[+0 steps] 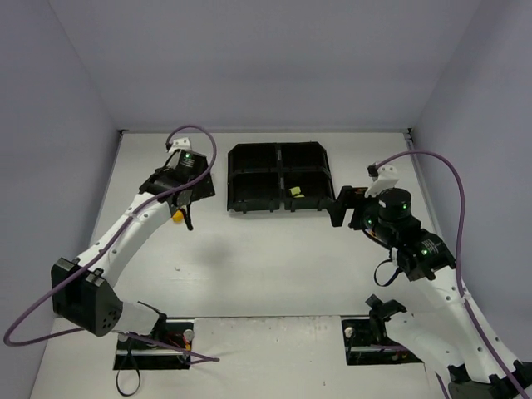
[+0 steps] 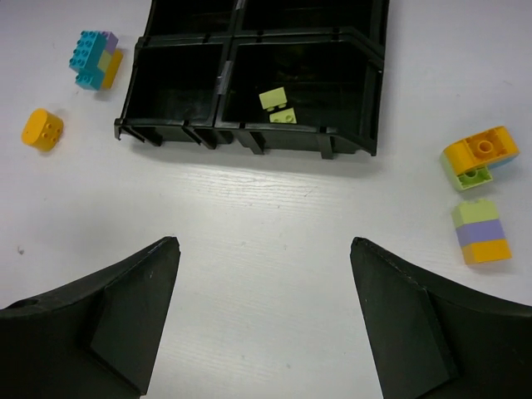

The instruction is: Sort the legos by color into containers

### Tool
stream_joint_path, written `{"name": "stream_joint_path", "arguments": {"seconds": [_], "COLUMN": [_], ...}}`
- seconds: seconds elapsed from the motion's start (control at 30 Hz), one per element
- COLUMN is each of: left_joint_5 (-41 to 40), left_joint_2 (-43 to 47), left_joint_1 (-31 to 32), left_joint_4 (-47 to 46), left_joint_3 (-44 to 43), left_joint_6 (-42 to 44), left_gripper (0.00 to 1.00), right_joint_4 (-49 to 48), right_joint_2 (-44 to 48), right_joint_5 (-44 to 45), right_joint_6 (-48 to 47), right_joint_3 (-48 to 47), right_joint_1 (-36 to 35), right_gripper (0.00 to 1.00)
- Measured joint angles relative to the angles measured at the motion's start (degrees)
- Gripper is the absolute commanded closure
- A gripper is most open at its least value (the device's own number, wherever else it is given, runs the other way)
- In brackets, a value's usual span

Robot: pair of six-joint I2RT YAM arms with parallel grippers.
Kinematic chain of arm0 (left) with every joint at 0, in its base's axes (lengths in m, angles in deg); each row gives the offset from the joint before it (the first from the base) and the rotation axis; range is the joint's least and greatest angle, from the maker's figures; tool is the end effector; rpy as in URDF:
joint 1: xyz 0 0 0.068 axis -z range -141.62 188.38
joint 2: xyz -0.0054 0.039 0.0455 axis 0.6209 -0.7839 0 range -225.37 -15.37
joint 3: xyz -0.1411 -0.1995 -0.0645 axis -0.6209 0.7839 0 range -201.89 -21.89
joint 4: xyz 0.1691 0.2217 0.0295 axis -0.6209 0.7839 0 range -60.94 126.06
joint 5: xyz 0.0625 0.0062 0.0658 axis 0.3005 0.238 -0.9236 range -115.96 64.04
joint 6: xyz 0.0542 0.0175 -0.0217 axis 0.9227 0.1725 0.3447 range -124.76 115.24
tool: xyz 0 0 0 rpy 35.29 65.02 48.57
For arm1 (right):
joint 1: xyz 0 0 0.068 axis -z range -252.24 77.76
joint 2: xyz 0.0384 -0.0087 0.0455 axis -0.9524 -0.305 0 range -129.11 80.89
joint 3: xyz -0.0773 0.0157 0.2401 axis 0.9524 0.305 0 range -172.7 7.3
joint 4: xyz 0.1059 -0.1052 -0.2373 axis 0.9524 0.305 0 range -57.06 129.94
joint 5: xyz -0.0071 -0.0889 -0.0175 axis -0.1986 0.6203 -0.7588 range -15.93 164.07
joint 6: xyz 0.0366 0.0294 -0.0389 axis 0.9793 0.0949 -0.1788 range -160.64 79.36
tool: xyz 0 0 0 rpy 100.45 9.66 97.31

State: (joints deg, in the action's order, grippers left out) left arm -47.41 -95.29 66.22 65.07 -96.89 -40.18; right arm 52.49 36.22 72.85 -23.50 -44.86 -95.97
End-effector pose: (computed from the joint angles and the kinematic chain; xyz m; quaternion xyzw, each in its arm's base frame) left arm 0.3037 -0.1415 0.3137 -0.1361 0.8867 -0.0698 0.4362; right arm 0.2001 0.0889 0.3535 -0.0513 0.7757 0.2273 0.5864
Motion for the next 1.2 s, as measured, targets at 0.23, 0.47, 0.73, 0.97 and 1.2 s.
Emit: {"name": "stream_joint_path", "arguments": {"seconds": [0.23, 0.47, 0.73, 0.97, 1.2], "left_joint_5": [5.38, 10.69, 15.52, 17.79, 20.9], "left_joint_2": [0.42, -6.51, -21.66, -24.02, -19.06], "left_joint_1": [-11.39, -19.3, -20.83, -23.1, -18.93], "left_joint_4": [-1.05, -7.26, -10.93, -12.96, -10.64], "left_joint_3": [12.0, 13.86, 9.11, 7.72, 6.47], "left_joint_6": [5.38, 12.09, 15.85, 17.73, 18.29], "left_gripper": [0.23, 0.23, 0.45, 0.98, 0.97], "right_joint_4": [0.04, -0.02, 0.46, 0.44, 0.44], "right_joint_2": [-2.47, -2.69, -2.67, -2.69, -3.37], "right_joint_5": [-3.32, -4.79, -5.66, -4.94, -3.21], "right_joint_6": [0.11, -0.09, 1.01, 1.95, 2.16], "right_joint_3": [0.02, 1.4, 4.79, 4.79, 4.79], "right_joint_1": [0.0, 0.0, 0.0, 0.0, 0.0], "right_gripper": [0.17, 0.17, 0.16, 0.16, 0.16]}}
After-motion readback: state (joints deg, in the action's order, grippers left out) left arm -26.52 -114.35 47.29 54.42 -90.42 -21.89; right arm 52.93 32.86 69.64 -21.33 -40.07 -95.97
